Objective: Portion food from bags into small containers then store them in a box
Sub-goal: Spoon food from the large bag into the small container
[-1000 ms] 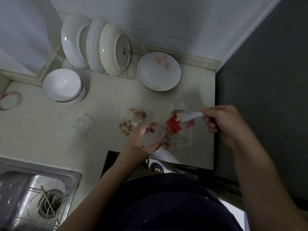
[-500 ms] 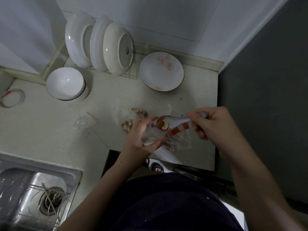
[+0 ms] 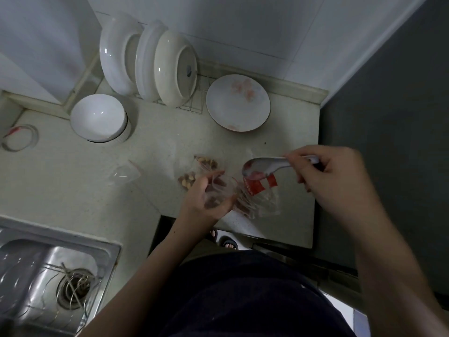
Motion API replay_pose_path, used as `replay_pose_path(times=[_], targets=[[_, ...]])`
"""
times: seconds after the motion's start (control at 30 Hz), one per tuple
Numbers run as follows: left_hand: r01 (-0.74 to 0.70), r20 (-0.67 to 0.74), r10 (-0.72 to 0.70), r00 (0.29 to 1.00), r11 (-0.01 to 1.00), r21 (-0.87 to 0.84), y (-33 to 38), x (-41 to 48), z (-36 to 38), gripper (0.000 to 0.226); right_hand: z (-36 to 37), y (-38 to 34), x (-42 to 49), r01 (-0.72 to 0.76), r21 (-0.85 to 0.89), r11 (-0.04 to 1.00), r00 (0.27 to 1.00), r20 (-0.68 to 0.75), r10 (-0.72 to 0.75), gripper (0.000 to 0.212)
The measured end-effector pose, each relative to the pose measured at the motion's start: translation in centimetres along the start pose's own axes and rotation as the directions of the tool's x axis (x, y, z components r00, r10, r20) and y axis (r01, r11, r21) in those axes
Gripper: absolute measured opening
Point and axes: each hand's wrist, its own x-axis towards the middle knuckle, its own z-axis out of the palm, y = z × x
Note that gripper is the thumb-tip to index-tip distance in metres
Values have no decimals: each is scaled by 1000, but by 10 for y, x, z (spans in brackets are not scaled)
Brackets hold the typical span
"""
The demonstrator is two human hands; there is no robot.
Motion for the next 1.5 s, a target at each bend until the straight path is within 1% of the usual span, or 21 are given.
replay_pose_path(times=[0.03,0.1,0.2,0.3,0.37,0.47,0.53,0.6,0.67,0.73,0.9,1.0,1.1,1.2,1.27,1.33,1.37,1.4,1.43,1.47,1.5], targets=[[10,2,-10,1000,1000,-7,-2,-1,0,46,-4,1,0,3,-21,1000,1000,-31,-4,21],[19,6,-19,1000,1000,10,-5,-1,-1,49,-10,2,0,4,-74,997,997,-76,-9,18],[19,4,-19,1000,999,33,-7,-1,-1,49,-8,2,2,-5,-199,980,999,-45,-4,14],[12,8,-12,1000,998,54,-6,-1,-2,49,3,-1,7,19,-325,946,995,104,16,19],[26,12,-26,1000,999,47,-5,-2,-2,50,14,-4,13,60,-411,910,966,253,51,23],[26,4,-26,1000,996,87,-4,-3,-2,58,39,2,28,279,-601,749,858,506,88,26],[21,2,-21,1000,994,103,-5,-5,-2,63,57,12,36,390,-642,660,806,585,93,22],[12,0,-12,1000,996,86,-7,-6,-3,59,71,25,43,427,-645,634,796,601,75,23],[6,-11,-5,1000,997,82,-11,-8,-5,54,80,33,48,438,-636,635,796,603,55,37],[-3,-17,5,1000,995,98,-13,-9,-6,54,86,36,50,437,-622,650,795,605,45,42],[-10,-28,14,1000,992,125,-13,-13,-9,54,96,33,48,417,-646,639,799,596,82,29],[-11,-34,16,999,992,124,-13,-14,-10,51,99,32,46,342,-681,647,811,562,163,14],[-11,-41,17,999,991,131,-13,-15,-9,51,99,35,49,215,-684,697,831,503,238,15],[-21,-38,27,999,988,150,-13,-14,-9,51,95,46,55,52,-662,748,801,475,365,8],[-23,-39,29,999,987,162,-13,-14,-10,52,92,60,59,11,-671,741,779,470,415,9],[-23,-38,29,999,987,159,-14,-14,-11,52,89,77,59,-83,-603,793,713,520,470,13],[-18,-36,24,999,987,158,-14,-14,-11,53,87,87,57,-192,-522,831,663,555,502,15],[-11,-34,16,999,988,154,-14,-14,-11,54,84,96,54,-334,-439,834,616,567,546,15],[-2,-32,7,999,989,146,-14,-14,-11,55,79,106,51,-469,-368,803,572,566,593,16],[7,-31,-2,1000,990,138,-15,-14,-12,58,75,114,47,-567,-301,767,533,575,620,18],[15,-32,-11,999,991,132,-15,-15,-12,62,71,122,43,-633,-236,737,510,589,627,20]])
